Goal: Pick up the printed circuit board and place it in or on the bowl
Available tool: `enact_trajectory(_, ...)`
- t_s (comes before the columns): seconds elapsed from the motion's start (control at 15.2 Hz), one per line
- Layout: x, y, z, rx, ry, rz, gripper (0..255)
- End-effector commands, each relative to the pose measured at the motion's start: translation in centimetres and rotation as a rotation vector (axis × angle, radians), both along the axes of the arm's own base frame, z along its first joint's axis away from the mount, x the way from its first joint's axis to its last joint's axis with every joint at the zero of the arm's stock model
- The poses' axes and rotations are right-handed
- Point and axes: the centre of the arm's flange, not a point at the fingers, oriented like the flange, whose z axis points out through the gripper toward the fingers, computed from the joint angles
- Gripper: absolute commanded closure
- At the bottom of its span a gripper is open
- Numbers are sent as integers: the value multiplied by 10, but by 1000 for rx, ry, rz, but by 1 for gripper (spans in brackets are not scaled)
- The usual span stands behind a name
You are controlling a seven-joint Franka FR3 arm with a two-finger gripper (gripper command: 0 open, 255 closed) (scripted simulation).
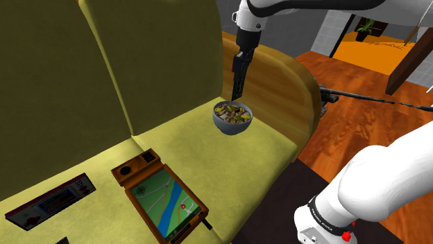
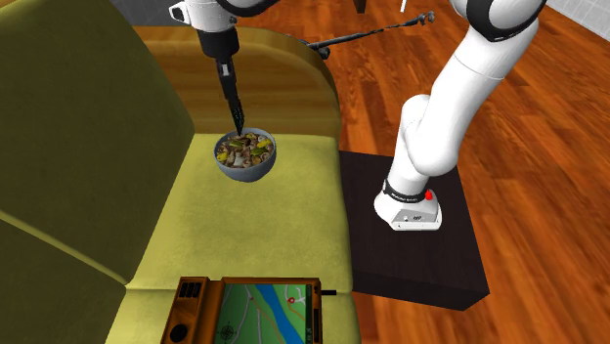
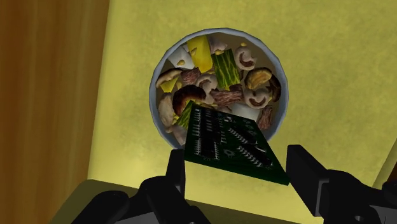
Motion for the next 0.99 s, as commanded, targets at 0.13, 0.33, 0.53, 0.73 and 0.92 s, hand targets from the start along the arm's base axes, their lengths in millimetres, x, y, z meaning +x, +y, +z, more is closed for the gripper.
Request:
enact_trajectory(0.13, -2, 1, -23, 0, 0, 0, 255)
enact_trajectory(0.33, -2, 1, -38, 0, 0, 0, 255)
enact_trajectory(0.53, -2, 1, -54, 0, 0, 0, 255)
enact_trajectory(0.73, -2, 1, -59, 0, 0, 0, 255)
enact_trajectory(0.92, -2, 1, -59, 0, 0, 0, 255)
